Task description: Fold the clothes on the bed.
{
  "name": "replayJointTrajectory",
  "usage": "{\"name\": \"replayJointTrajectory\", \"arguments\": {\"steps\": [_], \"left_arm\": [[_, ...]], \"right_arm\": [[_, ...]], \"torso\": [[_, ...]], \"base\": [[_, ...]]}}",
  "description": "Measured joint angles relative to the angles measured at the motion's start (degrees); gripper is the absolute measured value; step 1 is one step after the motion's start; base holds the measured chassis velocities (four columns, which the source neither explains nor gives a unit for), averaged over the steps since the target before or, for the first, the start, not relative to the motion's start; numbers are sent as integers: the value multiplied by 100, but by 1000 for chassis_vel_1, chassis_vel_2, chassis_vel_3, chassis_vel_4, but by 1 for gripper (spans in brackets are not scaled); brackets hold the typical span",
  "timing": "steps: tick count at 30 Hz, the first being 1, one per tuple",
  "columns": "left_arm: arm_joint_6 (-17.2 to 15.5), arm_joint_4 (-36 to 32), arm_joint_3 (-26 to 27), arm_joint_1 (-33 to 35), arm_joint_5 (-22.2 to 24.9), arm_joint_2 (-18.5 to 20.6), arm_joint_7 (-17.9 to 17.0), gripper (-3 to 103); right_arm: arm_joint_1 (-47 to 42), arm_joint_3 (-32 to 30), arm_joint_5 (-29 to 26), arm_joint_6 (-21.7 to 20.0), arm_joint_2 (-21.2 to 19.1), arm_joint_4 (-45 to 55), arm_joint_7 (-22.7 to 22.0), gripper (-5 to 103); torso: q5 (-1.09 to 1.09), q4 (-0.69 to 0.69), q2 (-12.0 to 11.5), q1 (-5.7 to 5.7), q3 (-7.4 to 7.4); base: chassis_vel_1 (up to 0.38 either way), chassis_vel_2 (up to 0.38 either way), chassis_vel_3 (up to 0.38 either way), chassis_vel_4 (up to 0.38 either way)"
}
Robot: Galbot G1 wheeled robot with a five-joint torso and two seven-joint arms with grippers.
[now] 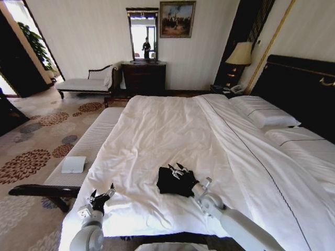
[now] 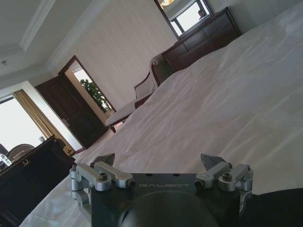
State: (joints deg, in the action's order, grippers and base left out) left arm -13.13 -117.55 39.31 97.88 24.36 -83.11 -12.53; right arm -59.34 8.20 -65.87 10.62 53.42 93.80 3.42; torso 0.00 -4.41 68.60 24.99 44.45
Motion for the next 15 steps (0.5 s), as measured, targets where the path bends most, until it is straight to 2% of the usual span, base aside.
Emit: {"name": "replayJointTrajectory", "arguments": {"steps": [8, 15], "left_arm": [[21, -71, -19, 76, -115, -94, 2, 100], [83, -71, -14, 147, -241, -182, 11, 100]], "right_arm": [[239, 383, 250, -92, 316, -369, 60, 100], [303, 766, 506, -83, 404, -511, 629, 100]], "torso": [[-1, 0, 0, 0, 0], [-1, 0, 0, 0, 0]], "base": [[0, 0, 0, 0], [0, 0, 0, 0]]}}
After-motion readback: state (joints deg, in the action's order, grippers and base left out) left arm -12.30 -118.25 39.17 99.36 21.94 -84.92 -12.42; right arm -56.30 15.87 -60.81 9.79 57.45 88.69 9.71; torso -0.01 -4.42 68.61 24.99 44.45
